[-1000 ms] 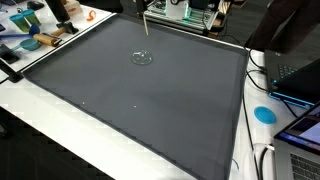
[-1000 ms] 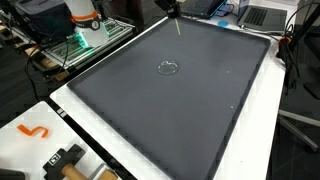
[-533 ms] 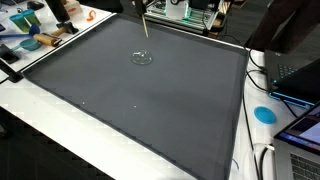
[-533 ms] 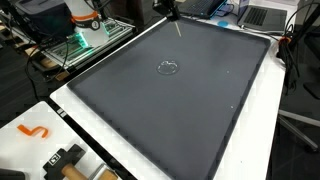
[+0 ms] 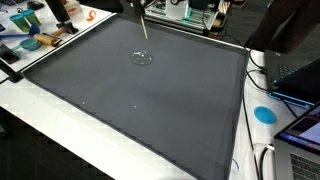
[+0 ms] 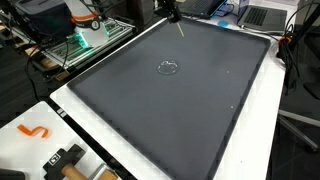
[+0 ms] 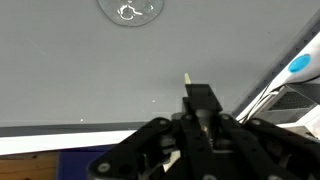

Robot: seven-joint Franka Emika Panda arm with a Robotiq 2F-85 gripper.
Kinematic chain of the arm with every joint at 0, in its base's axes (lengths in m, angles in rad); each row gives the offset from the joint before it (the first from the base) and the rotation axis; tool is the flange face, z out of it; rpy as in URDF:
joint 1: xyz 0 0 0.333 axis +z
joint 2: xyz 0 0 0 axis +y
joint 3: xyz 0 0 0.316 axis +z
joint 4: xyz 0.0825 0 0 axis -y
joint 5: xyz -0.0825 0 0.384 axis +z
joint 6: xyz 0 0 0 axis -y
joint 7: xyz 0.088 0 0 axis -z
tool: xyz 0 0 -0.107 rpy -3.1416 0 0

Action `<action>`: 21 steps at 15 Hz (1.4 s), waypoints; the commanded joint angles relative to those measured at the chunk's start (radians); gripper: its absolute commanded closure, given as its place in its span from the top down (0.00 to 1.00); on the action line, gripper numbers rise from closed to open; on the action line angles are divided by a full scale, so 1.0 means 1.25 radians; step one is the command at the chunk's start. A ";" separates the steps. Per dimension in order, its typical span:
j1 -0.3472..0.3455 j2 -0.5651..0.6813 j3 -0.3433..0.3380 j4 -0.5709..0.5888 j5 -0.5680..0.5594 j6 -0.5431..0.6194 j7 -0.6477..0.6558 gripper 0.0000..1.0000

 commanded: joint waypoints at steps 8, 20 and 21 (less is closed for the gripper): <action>0.019 0.011 -0.009 -0.015 0.211 0.042 -0.220 0.03; -0.043 0.093 0.042 0.001 0.074 0.002 -0.126 0.03; -0.048 0.098 0.048 0.003 0.056 0.002 -0.107 0.03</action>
